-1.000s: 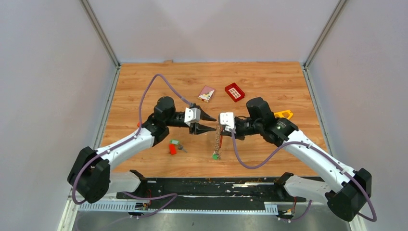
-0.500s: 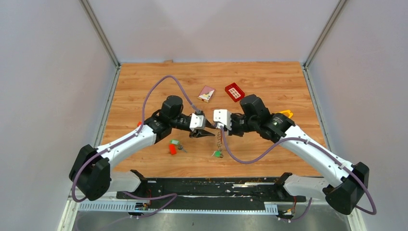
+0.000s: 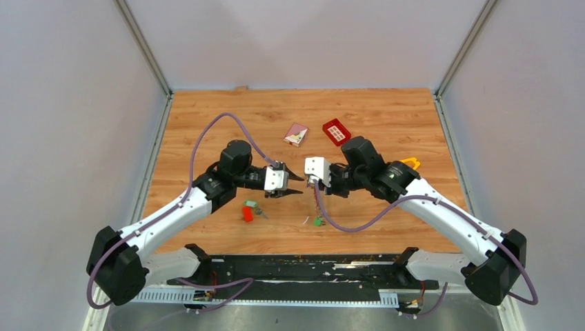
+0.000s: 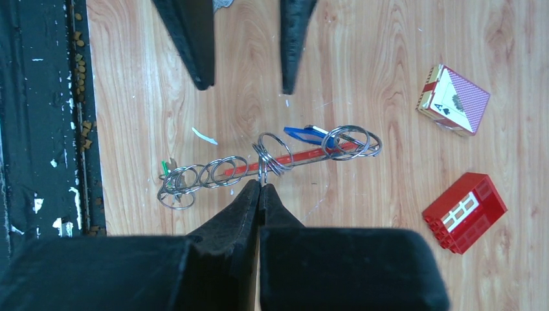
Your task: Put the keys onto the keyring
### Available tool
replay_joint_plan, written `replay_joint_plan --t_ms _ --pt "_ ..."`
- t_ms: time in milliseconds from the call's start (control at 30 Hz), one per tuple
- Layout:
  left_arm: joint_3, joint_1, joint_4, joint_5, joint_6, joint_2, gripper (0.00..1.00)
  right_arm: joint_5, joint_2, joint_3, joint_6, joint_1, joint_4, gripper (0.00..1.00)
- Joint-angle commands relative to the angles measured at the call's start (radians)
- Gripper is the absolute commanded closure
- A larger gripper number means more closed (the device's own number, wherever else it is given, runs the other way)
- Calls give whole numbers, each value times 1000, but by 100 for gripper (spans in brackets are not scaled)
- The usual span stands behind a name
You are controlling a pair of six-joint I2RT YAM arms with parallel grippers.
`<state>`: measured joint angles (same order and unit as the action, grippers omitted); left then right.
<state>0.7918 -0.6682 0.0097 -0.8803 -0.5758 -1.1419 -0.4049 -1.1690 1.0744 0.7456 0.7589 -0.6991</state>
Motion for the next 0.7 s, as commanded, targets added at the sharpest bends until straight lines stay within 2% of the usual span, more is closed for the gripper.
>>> replay_joint_plan --t_ms 0,100,200,667 --pt "32 -5 -108 -112 -42 11 57 -30 -15 41 -37 3 25 100" --pt "57 -5 -196 -164 -89 -10 60 -50 -30 58 -50 -8 17 100" --pt "61 -9 -204 -186 -95 -36 62 -70 -38 68 -58 -17 12 100" --pt "53 -28 57 -140 105 -153 63 -145 -64 87 -99 -51 19 100"
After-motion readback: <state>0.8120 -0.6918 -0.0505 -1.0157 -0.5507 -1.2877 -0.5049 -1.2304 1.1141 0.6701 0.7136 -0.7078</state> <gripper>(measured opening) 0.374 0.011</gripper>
